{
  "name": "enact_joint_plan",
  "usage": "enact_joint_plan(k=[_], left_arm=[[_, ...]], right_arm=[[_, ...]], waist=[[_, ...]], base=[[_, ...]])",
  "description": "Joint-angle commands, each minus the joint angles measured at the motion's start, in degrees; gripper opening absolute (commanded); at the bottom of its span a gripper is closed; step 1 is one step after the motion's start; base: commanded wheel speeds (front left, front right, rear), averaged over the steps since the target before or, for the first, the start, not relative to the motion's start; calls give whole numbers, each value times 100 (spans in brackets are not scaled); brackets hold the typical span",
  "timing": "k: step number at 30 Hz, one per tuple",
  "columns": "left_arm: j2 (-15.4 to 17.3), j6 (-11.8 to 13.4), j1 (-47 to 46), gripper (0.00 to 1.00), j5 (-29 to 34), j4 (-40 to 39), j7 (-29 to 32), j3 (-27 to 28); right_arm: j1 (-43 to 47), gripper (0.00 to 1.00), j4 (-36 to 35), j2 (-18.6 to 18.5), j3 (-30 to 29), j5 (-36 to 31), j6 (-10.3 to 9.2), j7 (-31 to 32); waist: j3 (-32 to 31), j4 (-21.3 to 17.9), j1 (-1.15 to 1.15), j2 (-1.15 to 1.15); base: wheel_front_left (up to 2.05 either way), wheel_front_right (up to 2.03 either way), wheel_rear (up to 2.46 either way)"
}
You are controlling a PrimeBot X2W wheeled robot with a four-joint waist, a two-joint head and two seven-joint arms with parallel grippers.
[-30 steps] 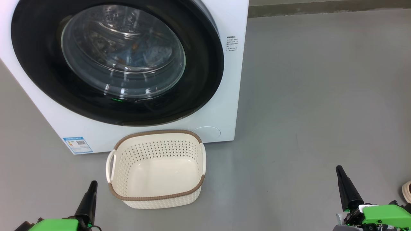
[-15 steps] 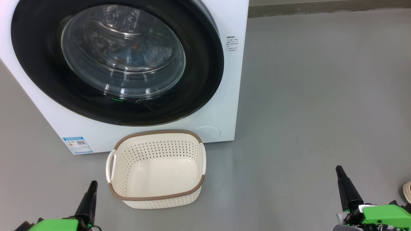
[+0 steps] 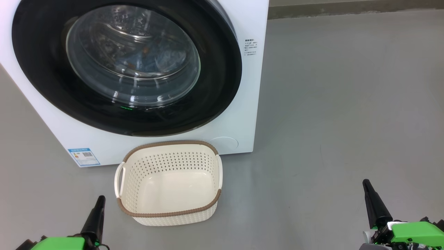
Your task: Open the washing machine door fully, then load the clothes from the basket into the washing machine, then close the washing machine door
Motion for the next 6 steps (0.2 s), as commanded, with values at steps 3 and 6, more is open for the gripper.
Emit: enact_joint_plan(k=[3,6], left_arm=[[108,-42,-238,0,-49,-107,36,195],[108,-42,-238,0,-49,-108,36,195]], right_arm=[[-264,0,-141,-24,128,-15,9,40],[-264,0,-141,-23,128,-16,9,40]], waist=[[0,0,0,0],[0,0,0,0]], base=[[0,0,0],[0,0,0]])
